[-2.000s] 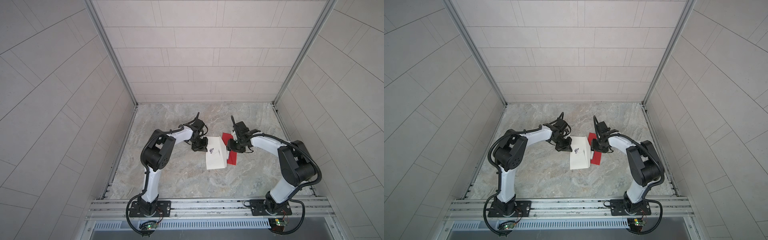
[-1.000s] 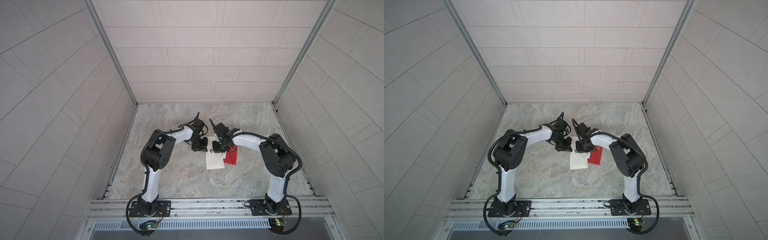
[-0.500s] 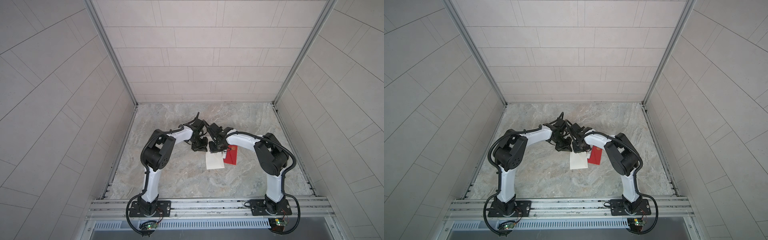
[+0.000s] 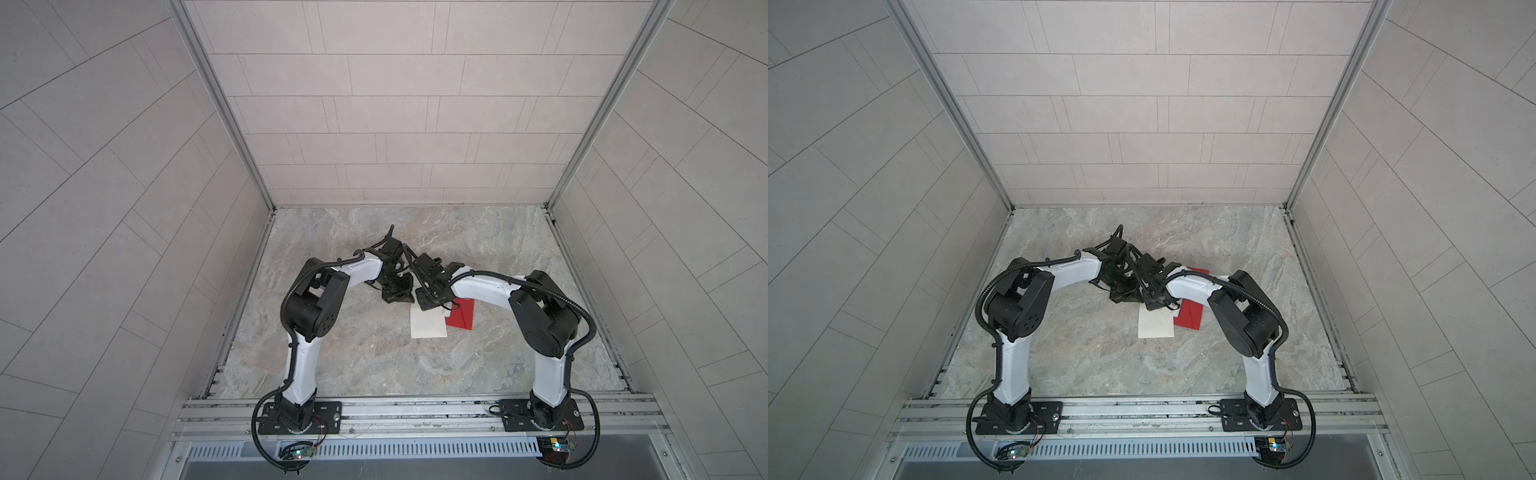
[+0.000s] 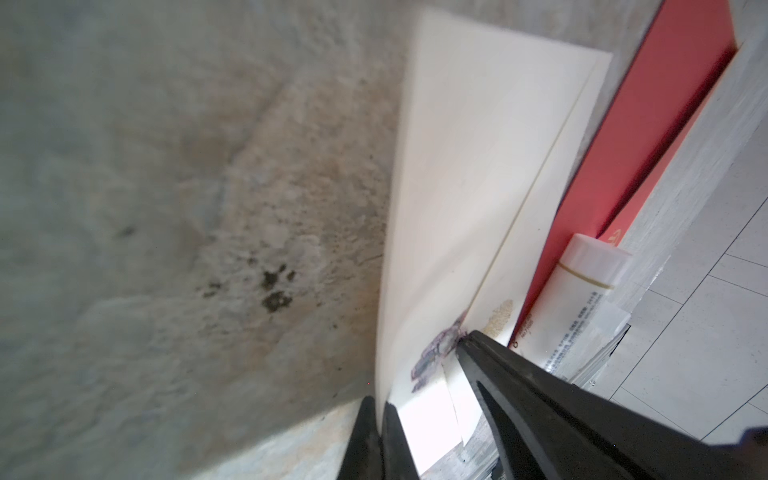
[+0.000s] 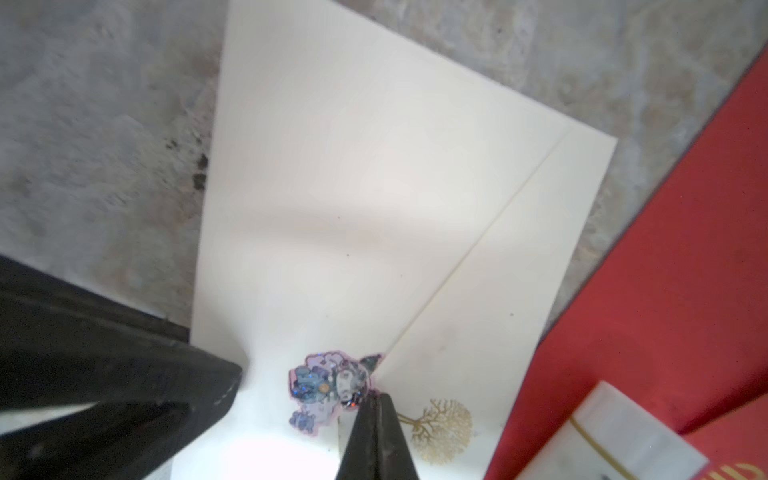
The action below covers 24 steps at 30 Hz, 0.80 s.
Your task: Place the letter into the envelope and seal it
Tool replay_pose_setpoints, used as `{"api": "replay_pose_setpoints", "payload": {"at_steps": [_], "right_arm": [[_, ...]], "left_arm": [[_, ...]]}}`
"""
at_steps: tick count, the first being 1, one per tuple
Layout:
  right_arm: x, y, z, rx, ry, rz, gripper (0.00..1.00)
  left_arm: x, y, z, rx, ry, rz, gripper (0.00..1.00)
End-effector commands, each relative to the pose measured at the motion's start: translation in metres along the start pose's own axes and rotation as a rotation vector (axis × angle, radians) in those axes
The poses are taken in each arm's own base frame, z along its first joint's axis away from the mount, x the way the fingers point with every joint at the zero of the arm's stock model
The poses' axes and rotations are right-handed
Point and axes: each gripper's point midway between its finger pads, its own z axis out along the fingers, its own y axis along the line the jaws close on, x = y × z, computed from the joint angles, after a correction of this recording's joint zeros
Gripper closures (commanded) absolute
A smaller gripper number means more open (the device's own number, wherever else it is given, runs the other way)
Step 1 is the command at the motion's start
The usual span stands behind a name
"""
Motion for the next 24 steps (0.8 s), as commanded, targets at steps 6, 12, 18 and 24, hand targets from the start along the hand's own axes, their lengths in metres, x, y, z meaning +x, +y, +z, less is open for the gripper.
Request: {"api": "replay_pose_setpoints", "payload": {"at_steps": [6,12,18,24], "right_arm": [[0.007,-0.003,-0.014,-0.218,0.048,0.152,0.94],[0.009,0.002,-0.009,-0.244,0.079,0.156,0.94],[0.016,0.004,0.001,-0.241,0.105,0.157,0.94],[0.020,-0.005,0.019,-0.181,0.132,0.171,0.94]], "left_arm": [[0.003,0.006,0.000,-0.033,-0.002,0.027,1.00],[0.002,0.005,-0.001,-0.033,-0.002,0.030,1.00],[0.002,0.005,-0.001,-0.033,-0.004,0.032,1.00],[0.002,0.002,-0.002,-0.029,-0.001,0.044,1.00]]}}
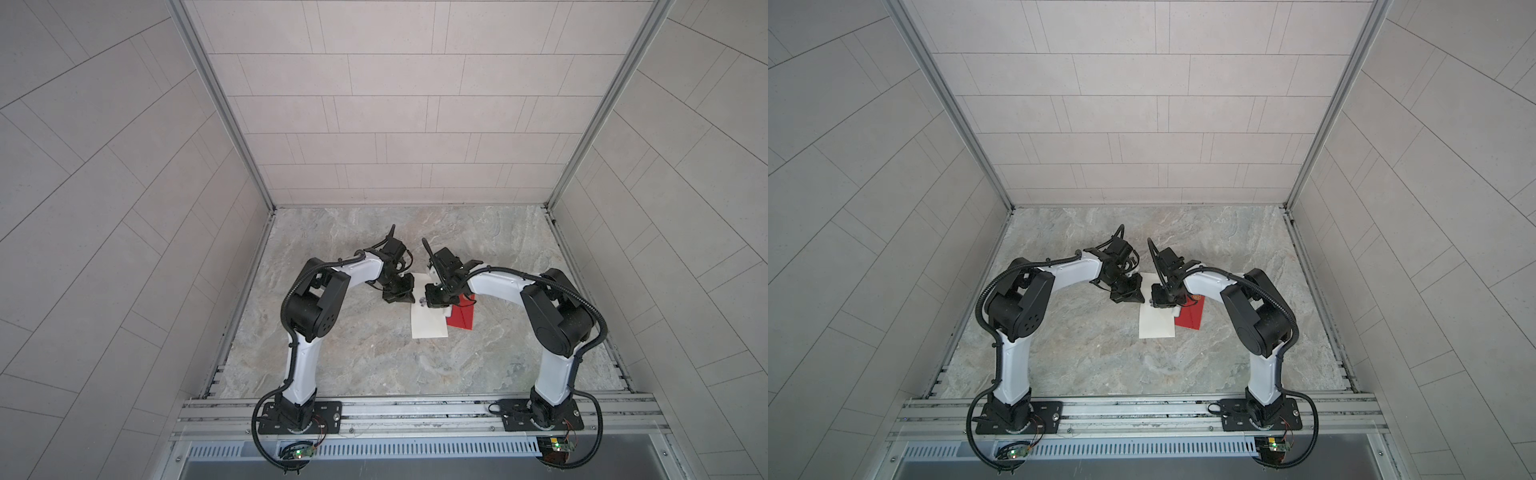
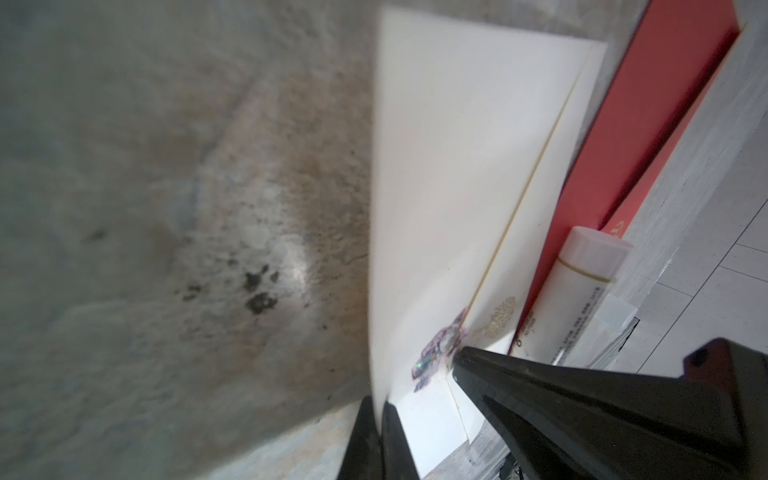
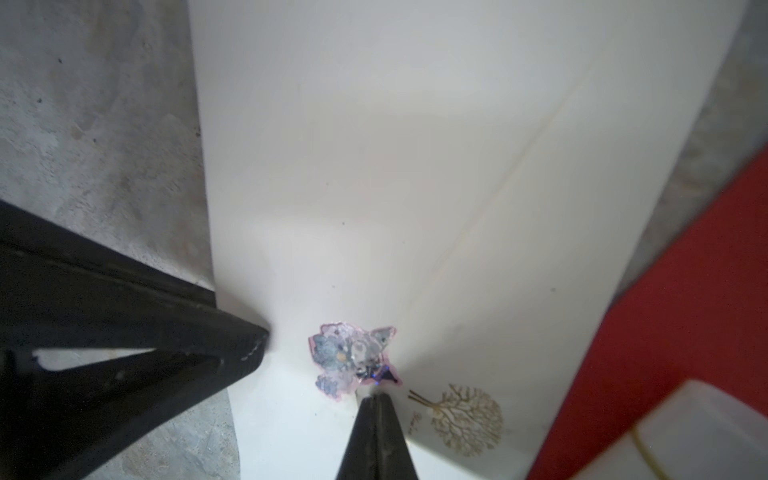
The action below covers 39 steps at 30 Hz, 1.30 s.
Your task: Place the letter into the envelope and seal it
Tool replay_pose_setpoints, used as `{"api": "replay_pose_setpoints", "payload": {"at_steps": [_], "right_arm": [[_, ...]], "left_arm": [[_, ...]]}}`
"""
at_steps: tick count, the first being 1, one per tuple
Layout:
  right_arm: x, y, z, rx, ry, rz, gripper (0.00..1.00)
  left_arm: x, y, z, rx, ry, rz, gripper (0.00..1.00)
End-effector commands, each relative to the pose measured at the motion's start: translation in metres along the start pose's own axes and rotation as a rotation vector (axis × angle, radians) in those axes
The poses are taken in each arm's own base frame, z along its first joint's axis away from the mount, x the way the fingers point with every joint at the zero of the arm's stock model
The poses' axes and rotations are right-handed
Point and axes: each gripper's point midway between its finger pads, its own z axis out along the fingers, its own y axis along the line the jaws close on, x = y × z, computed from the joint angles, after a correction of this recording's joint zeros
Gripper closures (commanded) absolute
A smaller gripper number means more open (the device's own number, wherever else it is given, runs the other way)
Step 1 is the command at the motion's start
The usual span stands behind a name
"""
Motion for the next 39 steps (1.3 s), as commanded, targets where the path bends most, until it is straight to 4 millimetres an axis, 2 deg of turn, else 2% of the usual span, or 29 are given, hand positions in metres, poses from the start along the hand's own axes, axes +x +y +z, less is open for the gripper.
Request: {"api": "replay_pose_setpoints", "payload": {"at_steps": [1,11,16,19,22,25,28,32,35,39], "right_arm": [[0.013,-0.019,0.022,0.083,0.056,0.028,0.94],[0.022,-0.041,0.031,0.246,0.085,0.017,0.95],[0.029,-0.051,0.034,0.440,0.128,-0.073,0.95],[0.037,-0.050,0.041,0.461,0.153,-0.093,0.95],[0.038,-0.039,0.046,0.381,0.142,-0.092,0.95],[0.025,-0.016,0.035,0.223,0.047,-0.085,0.95],[-0.001,0.003,0.004,0.091,-0.098,-0.058,0.95],[-0.021,0.010,-0.027,0.019,-0.201,-0.025,0.94],[-0.026,0.009,-0.033,0.013,-0.205,-0.017,0.94],[-0.022,0.009,-0.023,0.010,-0.170,-0.009,0.94]], "left_arm": [[0.003,0.001,-0.002,-0.024,0.003,0.018,1.00],[0.007,-0.004,0.000,-0.015,0.020,0.044,1.00],[0.007,-0.008,0.001,-0.004,0.027,0.049,1.00],[0.007,-0.010,0.002,0.007,0.030,0.050,1.00],[0.008,-0.010,0.002,0.008,0.030,0.051,1.00],[0.009,-0.008,0.003,0.001,0.034,0.048,1.00],[0.010,-0.005,0.004,-0.011,0.039,0.049,1.00],[0.012,-0.005,0.003,-0.014,0.043,0.052,1.00],[0.012,-0.005,0.004,-0.015,0.042,0.053,1.00],[0.012,-0.006,0.004,-0.014,0.043,0.057,1.00]]}}
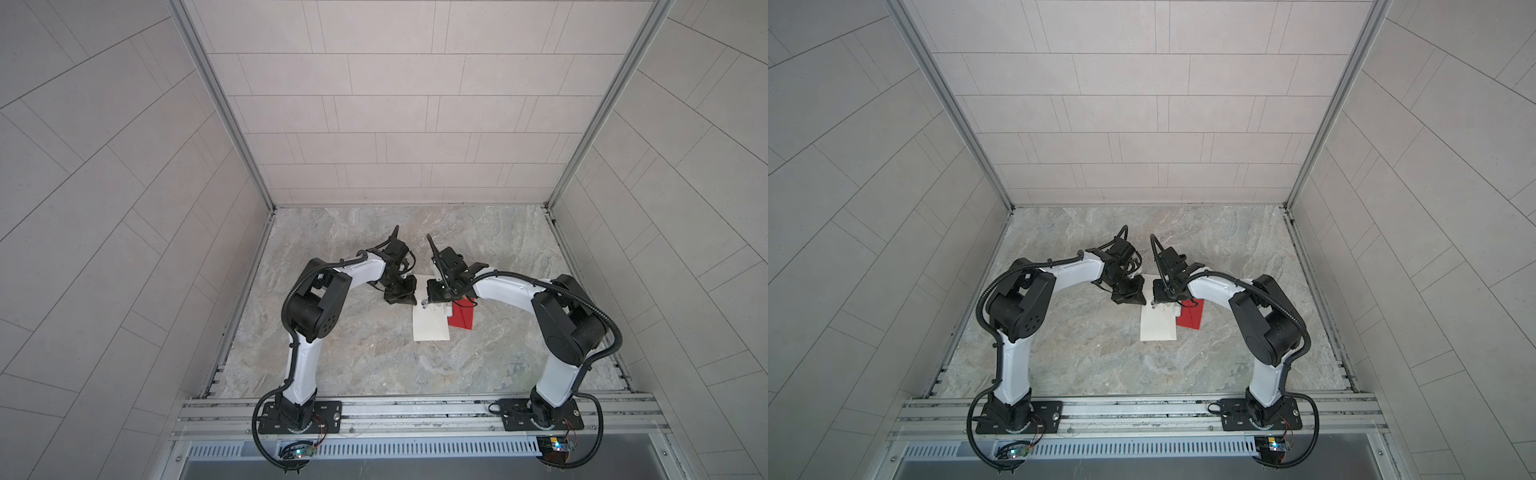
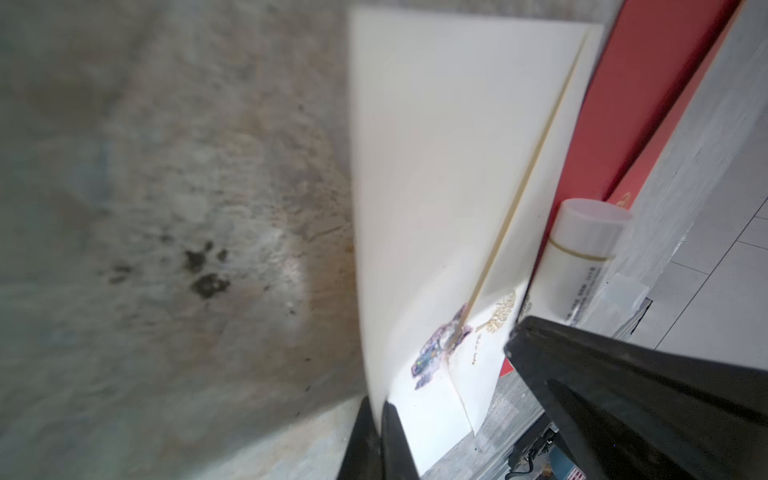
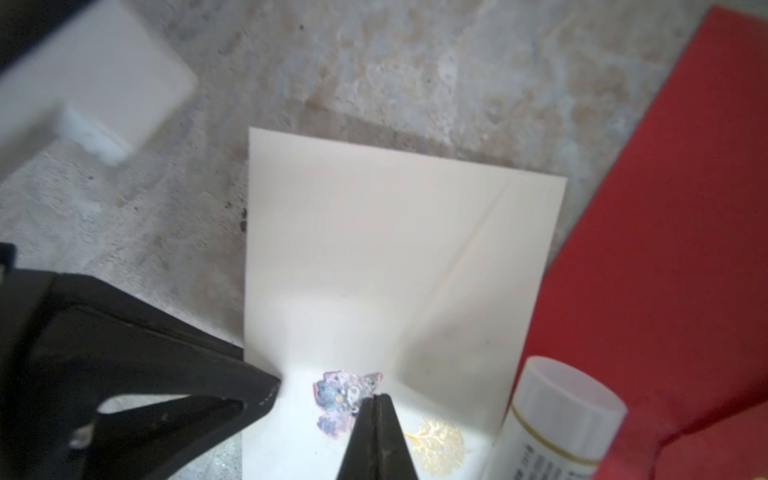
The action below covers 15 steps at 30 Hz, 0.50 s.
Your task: Place the letter into the envelope and seal it
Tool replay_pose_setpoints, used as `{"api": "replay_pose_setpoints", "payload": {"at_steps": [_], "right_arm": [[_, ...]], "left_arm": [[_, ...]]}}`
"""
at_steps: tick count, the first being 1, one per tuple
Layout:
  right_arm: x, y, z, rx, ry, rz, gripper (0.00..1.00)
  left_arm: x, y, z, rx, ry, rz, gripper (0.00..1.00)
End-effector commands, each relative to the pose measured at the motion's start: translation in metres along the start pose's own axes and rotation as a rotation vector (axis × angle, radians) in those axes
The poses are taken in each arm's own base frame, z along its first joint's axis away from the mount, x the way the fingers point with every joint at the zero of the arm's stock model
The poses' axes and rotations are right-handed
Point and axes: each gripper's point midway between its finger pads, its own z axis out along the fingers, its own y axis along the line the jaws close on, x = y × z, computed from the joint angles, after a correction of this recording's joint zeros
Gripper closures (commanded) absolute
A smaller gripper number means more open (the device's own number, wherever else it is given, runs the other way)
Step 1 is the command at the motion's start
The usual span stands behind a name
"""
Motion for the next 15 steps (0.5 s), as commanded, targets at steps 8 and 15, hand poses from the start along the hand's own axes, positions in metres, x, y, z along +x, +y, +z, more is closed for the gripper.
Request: {"api": "replay_pose_setpoints", "payload": {"at_steps": [8,15], "right_arm": [[0.018,0.000,0.009,-0.012,0.064,0.015,0.95],[0.037,-0.008,0.020,0.003,0.139,0.007,0.95]], "left_arm": [[0.002,0.000,0.001,-0.019,0.015,0.014,1.00],[0.001,0.000,0.002,-0.018,0.015,0.013,1.00]]}}
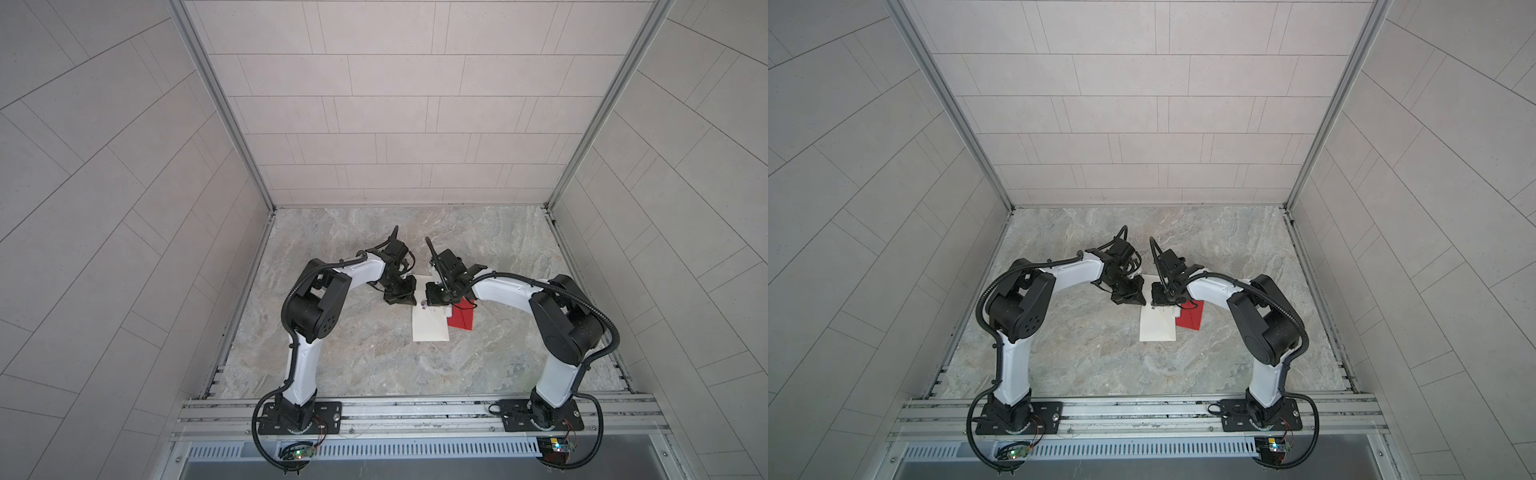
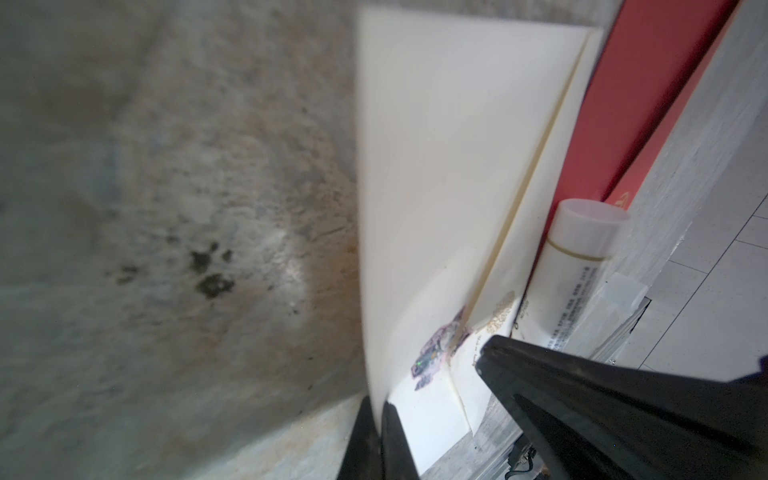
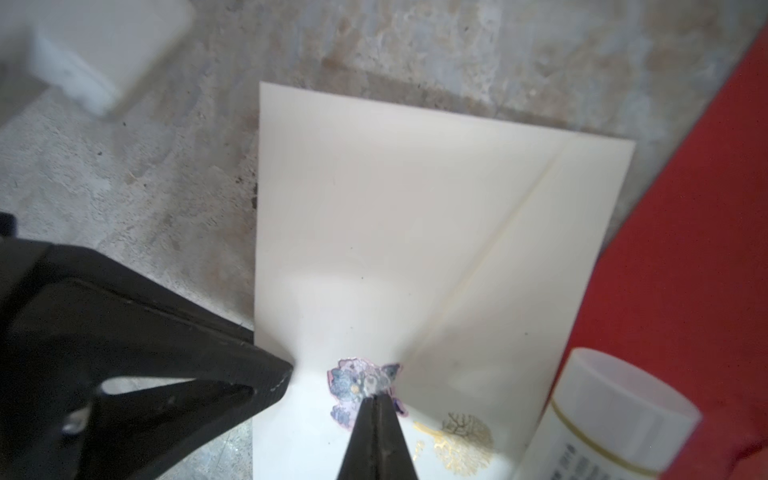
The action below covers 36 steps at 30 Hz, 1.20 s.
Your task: Place the letter into the envelope and seal it
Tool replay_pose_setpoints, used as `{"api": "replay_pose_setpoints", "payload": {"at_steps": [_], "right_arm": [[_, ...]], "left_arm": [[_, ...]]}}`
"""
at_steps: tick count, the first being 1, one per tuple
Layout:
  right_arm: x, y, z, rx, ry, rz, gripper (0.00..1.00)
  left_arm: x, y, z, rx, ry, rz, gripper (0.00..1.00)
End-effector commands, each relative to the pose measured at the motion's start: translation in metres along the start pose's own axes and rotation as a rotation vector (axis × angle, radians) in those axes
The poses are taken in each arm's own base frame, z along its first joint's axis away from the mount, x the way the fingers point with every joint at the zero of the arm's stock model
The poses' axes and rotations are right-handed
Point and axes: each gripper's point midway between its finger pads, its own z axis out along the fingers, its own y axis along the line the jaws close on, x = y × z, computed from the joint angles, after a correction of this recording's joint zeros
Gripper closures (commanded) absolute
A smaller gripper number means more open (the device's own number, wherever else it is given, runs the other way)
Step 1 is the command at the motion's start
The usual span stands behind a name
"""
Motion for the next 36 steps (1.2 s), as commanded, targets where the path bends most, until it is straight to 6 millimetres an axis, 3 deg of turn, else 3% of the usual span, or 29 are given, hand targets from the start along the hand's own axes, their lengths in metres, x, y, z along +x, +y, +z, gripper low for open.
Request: {"api": "replay_pose_setpoints", "payload": {"at_steps": [1,8,14,30,36], "right_arm": [[0.022,-0.009,0.014,0.025,0.086,-0.005,0.95],[0.036,-0.018,0.028,0.065,0.164,0.000,0.95],[0.053,-0.036,0.021,0.208,0.229,-0.055,0.95],[0.071,-0.040,0.006,0.187,0.233,-0.087,0.95],[0.046,-0.024,-0.008,0.107,0.115,-0.087,0.94]], "left_arm": [[0.000,0.000,0.002,-0.019,0.013,0.008,1.00],[0.000,-0.001,0.002,-0.019,0.011,0.012,1.00],[-0.002,-0.002,0.001,-0.018,0.006,0.004,1.00],[-0.009,0.010,0.003,-0.033,-0.018,-0.061,1.00],[-0.009,0.013,0.003,-0.045,-0.020,-0.050,1.00]]}}
